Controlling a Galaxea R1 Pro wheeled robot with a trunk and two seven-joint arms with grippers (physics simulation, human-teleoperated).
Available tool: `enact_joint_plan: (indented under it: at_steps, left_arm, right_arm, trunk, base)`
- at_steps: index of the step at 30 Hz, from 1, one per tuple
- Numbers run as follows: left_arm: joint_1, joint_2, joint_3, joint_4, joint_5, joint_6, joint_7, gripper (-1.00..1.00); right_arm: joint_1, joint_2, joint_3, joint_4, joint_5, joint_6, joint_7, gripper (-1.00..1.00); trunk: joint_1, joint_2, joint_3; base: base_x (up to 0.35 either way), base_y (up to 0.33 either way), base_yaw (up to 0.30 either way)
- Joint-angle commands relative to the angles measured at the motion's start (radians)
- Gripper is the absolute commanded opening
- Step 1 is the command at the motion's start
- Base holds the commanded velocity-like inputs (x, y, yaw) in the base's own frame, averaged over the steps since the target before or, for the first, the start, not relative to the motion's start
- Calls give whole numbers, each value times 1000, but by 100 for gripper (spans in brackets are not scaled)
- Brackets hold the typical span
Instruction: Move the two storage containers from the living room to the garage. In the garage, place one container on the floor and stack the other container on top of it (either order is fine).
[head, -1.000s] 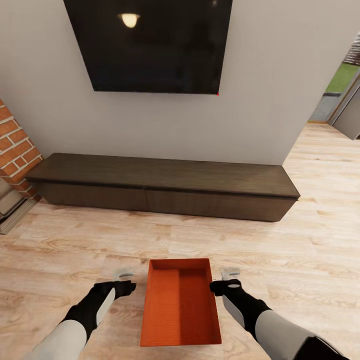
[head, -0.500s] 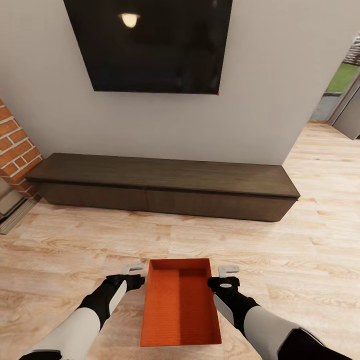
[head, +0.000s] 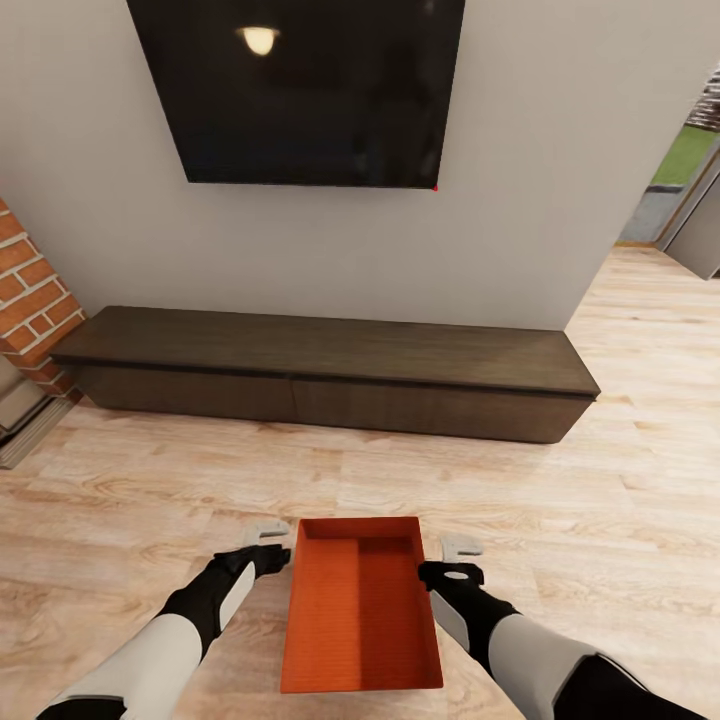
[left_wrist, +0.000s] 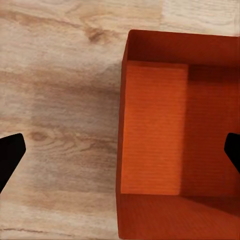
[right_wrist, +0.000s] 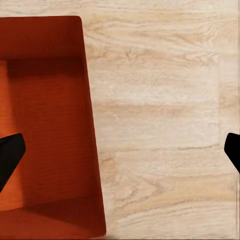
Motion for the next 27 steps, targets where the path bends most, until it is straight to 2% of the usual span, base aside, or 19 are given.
enact_joint_plan:
  at_steps: [1,4,5,9,17,27]
  left_arm:
    - [0,-1,-1,-1,11,5,6,100]
    - [0,-1,-1,18,13,4,6,100]
    - [0,-1,2,71,13,2,7,100]
    - [0,-9,3,98,13,11,8,100]
    - [0,-13,2,92,8,116,9,100]
    - [0,-13,2,85,7,125,8,100]
  right_arm:
    - [-1,1,10,14,-6,5,-3,100]
    - [-1,15,12,32,-5,6,19,100]
    - [-1,20,14,48,-2,13,29,100]
    - [-1,18,17,54,5,26,32,100]
    - [-1,17,17,54,9,100,32,100]
    - [-1,19,18,46,11,132,33,100]
  trunk:
    - [0,0,-1]
    - [0,0,-1]
    - [0,0,-1]
    - [0,0,-1]
    - [0,0,-1]
    - [0,0,-1]
  base:
    - [0,0,0]
    - [0,0,0]
    - [0,0,0]
    - [0,0,0]
    - [0,0,0]
    - [0,0,0]
